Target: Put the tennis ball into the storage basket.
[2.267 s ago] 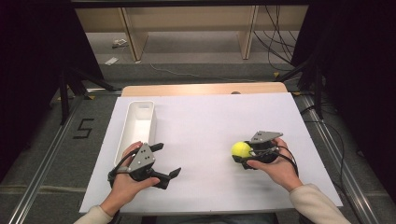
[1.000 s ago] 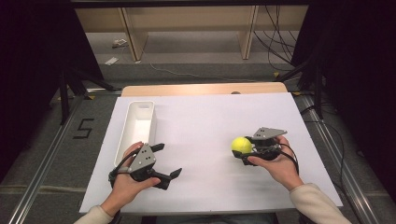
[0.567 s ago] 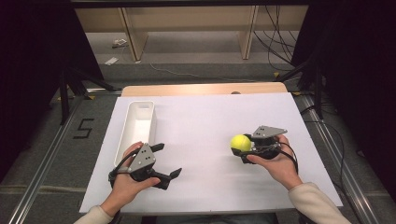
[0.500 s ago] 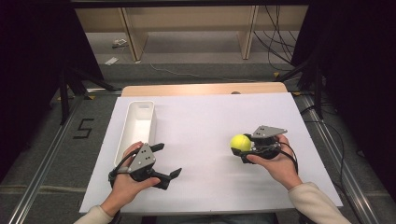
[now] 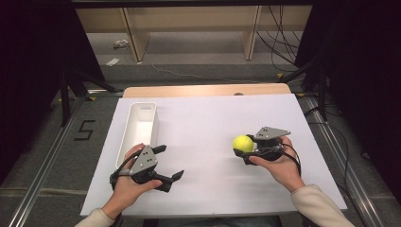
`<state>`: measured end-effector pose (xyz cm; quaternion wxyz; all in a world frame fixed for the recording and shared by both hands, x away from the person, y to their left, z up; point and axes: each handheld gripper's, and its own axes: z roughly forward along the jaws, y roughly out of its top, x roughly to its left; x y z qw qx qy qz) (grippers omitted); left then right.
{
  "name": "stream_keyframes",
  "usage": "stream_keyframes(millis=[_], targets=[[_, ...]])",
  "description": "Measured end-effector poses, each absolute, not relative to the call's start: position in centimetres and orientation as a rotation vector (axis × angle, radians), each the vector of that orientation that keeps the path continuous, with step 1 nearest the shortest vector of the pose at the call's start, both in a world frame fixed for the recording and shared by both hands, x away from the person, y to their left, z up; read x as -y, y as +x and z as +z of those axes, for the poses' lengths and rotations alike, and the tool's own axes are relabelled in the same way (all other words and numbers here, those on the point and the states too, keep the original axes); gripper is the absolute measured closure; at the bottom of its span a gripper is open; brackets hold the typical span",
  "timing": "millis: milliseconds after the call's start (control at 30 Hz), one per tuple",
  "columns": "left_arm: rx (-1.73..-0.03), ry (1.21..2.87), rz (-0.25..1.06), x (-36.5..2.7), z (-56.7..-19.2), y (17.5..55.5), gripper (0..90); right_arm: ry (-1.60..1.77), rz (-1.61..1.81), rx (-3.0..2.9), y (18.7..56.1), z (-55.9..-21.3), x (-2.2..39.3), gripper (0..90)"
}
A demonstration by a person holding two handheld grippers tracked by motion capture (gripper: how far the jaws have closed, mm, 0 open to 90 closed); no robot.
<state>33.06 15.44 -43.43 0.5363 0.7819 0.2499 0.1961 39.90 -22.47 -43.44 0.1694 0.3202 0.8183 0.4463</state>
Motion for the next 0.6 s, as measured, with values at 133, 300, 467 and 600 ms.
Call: stream_keyframes(millis=[133, 300, 467, 600], targets=[[-0.597, 1.86, 0.467, -15.43, -43.43, 33.06, 0.0, 0.911, 1.272, -2.322, 39.91, -43.42, 22.39, 26.2], [-0.596, 1.861, 0.468, -15.41, -43.39, 33.02, 0.0, 0.91, 1.269, -2.322, 39.93, -43.43, 22.26, 26.1], [-0.595, 1.863, 0.469, -15.39, -43.4, 33.01, 0.0, 0.912, 1.278, -2.315, 39.92, -43.35, 22.08, 26.1], [-0.595, 1.863, 0.47, -15.39, -43.4, 33.03, 0.0, 0.906, 1.282, -2.314, 39.96, -43.3, 21.96, 26.1]])
